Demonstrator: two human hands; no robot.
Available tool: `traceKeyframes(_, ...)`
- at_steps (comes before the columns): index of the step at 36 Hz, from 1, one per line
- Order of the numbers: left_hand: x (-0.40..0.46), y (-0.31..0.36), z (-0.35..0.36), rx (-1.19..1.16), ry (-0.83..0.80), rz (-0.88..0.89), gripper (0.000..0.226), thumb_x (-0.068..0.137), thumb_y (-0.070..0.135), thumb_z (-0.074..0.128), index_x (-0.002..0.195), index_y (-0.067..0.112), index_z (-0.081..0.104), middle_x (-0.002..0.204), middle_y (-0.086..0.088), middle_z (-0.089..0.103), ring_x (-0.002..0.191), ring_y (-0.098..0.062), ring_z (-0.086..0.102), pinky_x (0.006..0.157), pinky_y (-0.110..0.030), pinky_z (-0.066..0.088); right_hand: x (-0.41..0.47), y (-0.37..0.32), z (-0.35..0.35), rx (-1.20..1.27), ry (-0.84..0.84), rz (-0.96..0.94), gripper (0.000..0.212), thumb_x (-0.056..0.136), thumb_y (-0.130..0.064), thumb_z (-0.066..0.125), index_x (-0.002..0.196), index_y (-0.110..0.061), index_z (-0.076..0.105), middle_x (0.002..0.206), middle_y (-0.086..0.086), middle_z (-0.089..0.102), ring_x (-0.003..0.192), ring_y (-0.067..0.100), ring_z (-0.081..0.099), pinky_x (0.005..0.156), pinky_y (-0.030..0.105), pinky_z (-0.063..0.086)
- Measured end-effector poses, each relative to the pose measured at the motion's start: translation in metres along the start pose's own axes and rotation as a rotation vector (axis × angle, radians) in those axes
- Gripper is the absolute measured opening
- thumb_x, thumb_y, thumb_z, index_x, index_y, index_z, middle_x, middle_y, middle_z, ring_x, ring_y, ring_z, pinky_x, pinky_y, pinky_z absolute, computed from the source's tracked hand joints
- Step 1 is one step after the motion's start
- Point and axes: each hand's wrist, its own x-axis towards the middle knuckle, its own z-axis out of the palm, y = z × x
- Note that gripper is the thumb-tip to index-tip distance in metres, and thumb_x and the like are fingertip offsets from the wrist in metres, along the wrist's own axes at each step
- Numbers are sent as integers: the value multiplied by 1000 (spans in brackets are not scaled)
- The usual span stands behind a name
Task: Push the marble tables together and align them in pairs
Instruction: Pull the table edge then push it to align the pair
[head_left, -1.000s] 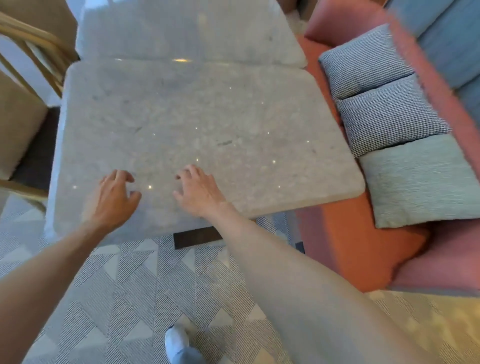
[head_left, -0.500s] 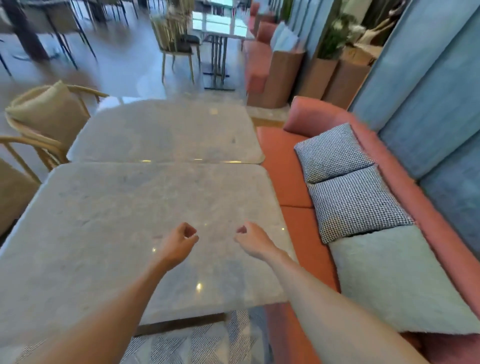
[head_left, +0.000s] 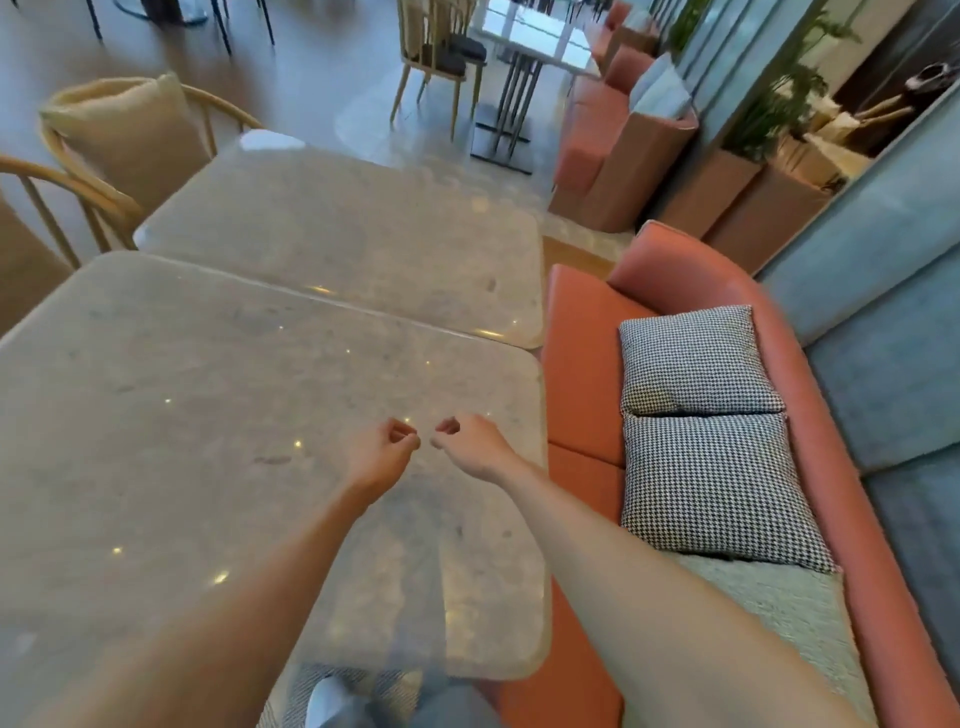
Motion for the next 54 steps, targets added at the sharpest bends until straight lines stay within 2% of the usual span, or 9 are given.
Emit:
traceKeyframes(11,15,-52,-17,-250,244,-190,13,96,18,54,106,14,61,95,-5,64,90,-22,62,84,-43,54,70,-33,61,-48,-310,-178,29,92,-26,63,115,-8,66,112,12,71,106,27,67,93,39,54)
traceKeyframes(16,8,-85,-19,-409,488,-289,7,97,15,54,96,18,60,92,-2,64,80,-14,60,67,-28,49,88,-40,98,-80,-544,-298,28,94,-21,62,118,-7,65,116,16,70,109,29,66,99,43,52)
traceKeyframes(21,0,-111,12,-509,566,-346,15,95,5,48,92,15,59,85,-8,60,69,-16,53,58,-28,42,89,-30,107,-46,-616,-389,25,93,-10,62,116,0,65,99,14,66,92,25,65,89,40,52)
traceKeyframes(30,6,-136,67,-487,800,-333,10,89,9,61,91,15,68,83,-5,65,82,-19,59,78,-32,47,109,62,70,-20,-321,-271,8,93,-15,63,98,-11,66,83,8,67,73,22,66,73,38,55)
traceKeyframes(34,5,-126,89,-386,870,-347,11,89,14,62,94,11,71,85,-2,66,79,-16,58,69,-24,38,116,108,46,23,-131,-154,15,93,-16,61,79,-20,63,74,9,66,56,17,60,56,32,52)
traceKeyframes(42,-2,-106,134,-345,926,-372,12,88,11,62,93,7,71,85,-2,66,78,-14,55,62,-16,28,132,157,24,-28,-17,-85,18,89,-29,64,74,-21,62,72,5,71,62,23,66,76,49,60)
traceKeyframes(47,-1,-111,156,-320,1022,-358,7,87,8,62,87,8,69,83,-5,66,77,-17,58,71,-26,42,146,182,6,-74,-4,-127,25,88,-43,66,73,-23,61,70,3,71,51,8,65,58,29,56)
traceKeyframes(50,0,-109,167,-291,1124,-355,9,85,3,62,88,5,70,83,-10,69,75,-19,58,67,-21,35,160,191,-3,-165,16,-197,29,89,-43,65,73,-19,62,71,1,69,73,25,70,71,35,54)
traceKeyframes(54,-10,-106,197,-276,1262,-480,10,84,3,63,89,6,72,83,-10,69,74,-17,56,66,-21,32,166,209,-19,-223,57,-196,28,90,-46,64,80,-20,60,76,2,62,87,31,66,71,31,37)
